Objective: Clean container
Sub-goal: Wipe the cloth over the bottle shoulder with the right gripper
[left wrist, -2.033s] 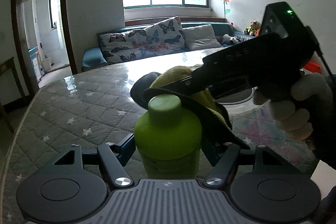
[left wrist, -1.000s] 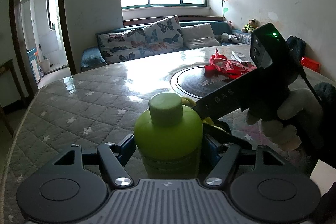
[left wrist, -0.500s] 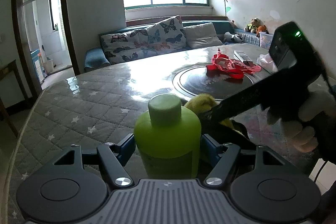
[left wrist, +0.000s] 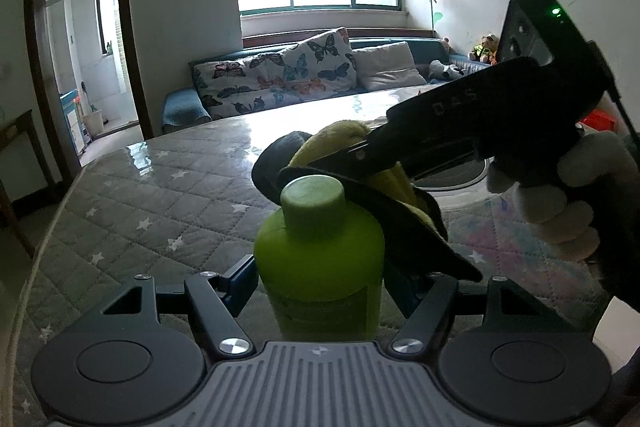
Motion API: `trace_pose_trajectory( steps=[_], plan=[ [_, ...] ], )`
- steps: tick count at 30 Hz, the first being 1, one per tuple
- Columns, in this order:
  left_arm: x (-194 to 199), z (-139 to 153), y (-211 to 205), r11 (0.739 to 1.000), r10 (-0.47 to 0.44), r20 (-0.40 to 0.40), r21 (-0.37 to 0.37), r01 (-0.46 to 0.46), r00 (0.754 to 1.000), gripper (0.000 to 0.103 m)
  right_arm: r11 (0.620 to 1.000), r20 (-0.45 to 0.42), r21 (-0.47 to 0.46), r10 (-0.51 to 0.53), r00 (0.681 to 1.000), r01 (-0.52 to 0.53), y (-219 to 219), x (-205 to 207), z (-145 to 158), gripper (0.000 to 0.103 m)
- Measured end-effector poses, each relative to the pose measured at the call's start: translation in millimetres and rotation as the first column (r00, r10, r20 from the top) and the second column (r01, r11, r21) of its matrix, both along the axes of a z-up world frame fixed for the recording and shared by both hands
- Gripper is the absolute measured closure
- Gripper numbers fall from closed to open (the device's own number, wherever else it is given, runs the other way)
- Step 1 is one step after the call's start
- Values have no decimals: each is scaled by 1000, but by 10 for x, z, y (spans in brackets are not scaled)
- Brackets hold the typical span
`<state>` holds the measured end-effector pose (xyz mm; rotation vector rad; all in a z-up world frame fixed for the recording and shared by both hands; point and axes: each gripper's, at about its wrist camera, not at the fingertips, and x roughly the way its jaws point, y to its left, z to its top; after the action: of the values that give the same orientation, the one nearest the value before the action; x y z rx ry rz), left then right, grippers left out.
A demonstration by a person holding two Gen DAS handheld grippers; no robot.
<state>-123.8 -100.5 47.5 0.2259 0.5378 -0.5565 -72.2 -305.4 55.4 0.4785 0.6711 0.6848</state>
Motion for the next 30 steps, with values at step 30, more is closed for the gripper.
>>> trace_pose_trajectory(
  steps=[30],
  plan=[
    [75, 56, -68, 992, 113, -49, -54, -116, 992, 29, 996, -129, -80, -34, 991, 24, -60, 66, -411, 67]
  ],
)
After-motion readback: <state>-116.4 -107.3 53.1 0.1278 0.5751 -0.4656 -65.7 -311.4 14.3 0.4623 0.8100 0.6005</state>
